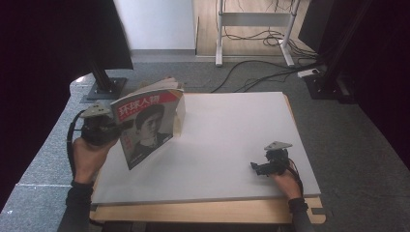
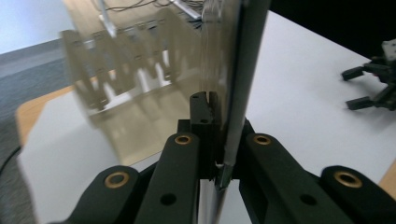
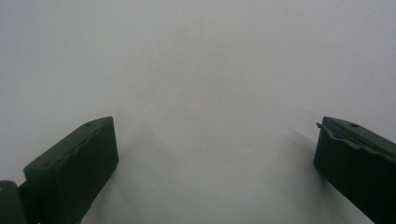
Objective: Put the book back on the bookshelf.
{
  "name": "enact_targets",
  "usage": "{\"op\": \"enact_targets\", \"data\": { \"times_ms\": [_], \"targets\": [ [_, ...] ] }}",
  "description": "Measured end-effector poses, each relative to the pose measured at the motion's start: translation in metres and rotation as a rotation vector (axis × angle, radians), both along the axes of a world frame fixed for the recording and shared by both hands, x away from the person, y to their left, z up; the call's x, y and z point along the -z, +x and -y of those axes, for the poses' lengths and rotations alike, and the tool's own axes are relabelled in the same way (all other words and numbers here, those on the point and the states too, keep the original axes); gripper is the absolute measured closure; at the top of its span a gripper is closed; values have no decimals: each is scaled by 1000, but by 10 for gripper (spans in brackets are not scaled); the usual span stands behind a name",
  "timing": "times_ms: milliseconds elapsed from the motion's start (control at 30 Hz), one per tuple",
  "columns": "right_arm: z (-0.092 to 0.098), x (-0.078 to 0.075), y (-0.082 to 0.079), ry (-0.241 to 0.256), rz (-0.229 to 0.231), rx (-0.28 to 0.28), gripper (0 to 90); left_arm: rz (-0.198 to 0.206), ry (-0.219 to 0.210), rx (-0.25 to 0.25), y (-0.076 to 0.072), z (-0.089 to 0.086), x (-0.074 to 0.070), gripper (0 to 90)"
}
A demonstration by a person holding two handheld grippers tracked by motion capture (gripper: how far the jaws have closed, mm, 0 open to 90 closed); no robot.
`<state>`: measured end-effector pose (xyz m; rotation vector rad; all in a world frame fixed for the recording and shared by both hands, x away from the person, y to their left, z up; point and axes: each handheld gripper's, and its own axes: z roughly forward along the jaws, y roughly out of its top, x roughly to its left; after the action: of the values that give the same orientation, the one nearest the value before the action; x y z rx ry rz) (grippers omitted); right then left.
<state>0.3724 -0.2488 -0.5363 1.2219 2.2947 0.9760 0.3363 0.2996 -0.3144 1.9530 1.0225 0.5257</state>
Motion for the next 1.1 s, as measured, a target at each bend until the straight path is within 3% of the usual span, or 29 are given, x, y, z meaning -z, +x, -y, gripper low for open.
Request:
{"op": "enact_targets", "data": {
  "times_ms": [267,533,733,1100],
  "targets": [
    [0,0,0,2,0,1,0,5,-7,-102,-2,-31,1,872],
    [0,0,0,2,0,0,0,7,-12,-178,12,-42,5,871],
    [0,0,0,3,-2,0,0,12,-22,-212,30,-38,10,872],
    [0,0,0,5,-2,1,0,32,-40,-237,70,-15,23,871]
  ]
}}
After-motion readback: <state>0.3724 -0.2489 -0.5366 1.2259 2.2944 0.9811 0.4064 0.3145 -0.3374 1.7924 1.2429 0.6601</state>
